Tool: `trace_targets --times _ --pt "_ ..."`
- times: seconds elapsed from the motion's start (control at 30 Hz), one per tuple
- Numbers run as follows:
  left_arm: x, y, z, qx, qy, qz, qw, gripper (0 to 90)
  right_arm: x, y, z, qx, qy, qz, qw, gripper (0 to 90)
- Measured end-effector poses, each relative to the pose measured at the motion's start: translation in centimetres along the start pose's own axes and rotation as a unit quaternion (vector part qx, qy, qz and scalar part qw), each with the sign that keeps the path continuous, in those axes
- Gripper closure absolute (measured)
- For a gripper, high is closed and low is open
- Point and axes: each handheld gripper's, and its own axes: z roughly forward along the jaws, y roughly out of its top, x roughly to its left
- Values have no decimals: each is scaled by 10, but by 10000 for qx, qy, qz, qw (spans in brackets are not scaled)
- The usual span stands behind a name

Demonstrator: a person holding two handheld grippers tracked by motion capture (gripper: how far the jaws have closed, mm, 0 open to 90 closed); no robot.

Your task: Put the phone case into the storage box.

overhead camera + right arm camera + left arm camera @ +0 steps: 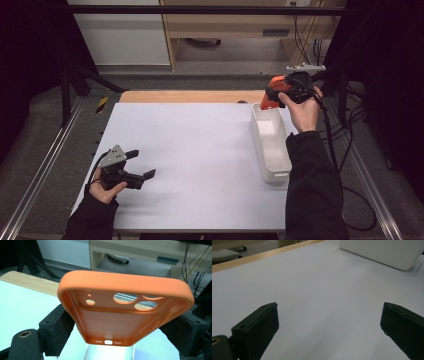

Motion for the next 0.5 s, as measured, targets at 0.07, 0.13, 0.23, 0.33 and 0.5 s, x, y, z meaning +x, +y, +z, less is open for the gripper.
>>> trace_targets --times 0.07,0.13,0.23,0.33,0.5 --pt "0 0 0 7 -1 2 10000 15 0 0 4 62 -46 3 10000 158" --pt "0 0 1 18 -10 5 10000 15 0 0 7 120 -78 5 9999 158" --pt "0 0 1 26 -11 6 10000 15 0 -1 12 212 -99 15 9997 157" --pt "0 -1 1 39 -11 5 10000 15 0 -1 16 290 -112 51 9995 158" --pt "0 -1 2 52 -15 29 10000 15 2 -1 24 406 -165 78 9990 157"
